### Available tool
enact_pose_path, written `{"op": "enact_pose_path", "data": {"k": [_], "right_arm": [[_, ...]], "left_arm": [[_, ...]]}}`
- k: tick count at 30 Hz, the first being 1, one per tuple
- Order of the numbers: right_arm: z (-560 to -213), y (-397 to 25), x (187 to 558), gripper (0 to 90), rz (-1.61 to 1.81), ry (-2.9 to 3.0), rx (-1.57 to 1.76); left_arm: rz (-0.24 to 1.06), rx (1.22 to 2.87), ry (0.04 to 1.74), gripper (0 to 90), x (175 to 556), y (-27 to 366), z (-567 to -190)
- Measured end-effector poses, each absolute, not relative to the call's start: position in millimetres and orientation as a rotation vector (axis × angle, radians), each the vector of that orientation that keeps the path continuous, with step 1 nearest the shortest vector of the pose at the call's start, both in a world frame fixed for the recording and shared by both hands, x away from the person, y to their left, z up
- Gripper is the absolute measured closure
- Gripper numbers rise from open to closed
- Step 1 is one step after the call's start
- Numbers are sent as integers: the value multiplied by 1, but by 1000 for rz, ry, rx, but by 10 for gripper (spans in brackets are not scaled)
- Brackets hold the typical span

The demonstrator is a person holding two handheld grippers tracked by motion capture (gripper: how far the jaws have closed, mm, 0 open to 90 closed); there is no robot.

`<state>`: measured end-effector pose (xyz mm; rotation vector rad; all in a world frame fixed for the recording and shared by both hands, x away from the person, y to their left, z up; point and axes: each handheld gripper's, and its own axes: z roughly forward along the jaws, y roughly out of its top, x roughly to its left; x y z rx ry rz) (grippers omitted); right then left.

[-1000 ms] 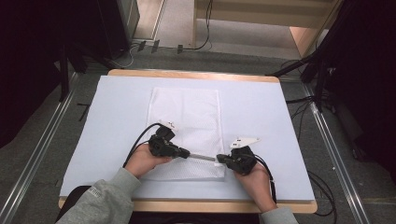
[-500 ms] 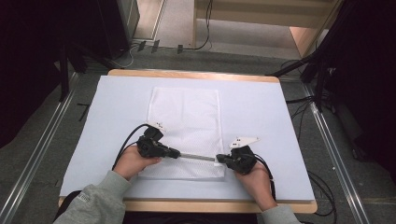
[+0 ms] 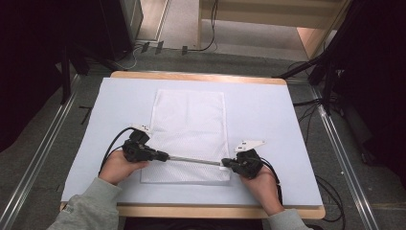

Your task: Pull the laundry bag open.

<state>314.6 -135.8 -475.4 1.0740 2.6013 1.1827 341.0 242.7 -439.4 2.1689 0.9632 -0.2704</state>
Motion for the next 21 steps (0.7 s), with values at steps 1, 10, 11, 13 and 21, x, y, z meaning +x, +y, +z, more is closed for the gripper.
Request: {"op": "enact_pose_path", "data": {"k": [1, 10, 11, 13, 21], "right_arm": [[-476, -136, 315, 900, 1185, 2601, 1072], [-476, -135, 316, 900, 1186, 2607, 1067], [-475, -135, 316, 900, 1175, 2612, 1059], [-474, -134, 316, 900, 1169, 2615, 1056], [-474, -132, 319, 900, 1160, 2634, 1045]], "left_arm": [[-275, 2168, 966, 881, 341, 247, -439], [-229, 2143, 1044, 882, 334, 284, -437], [-233, 2138, 1054, 881, 333, 288, -438], [-209, 2132, 1099, 882, 331, 300, -438], [-208, 2097, 1125, 881, 323, 320, -440]]}}
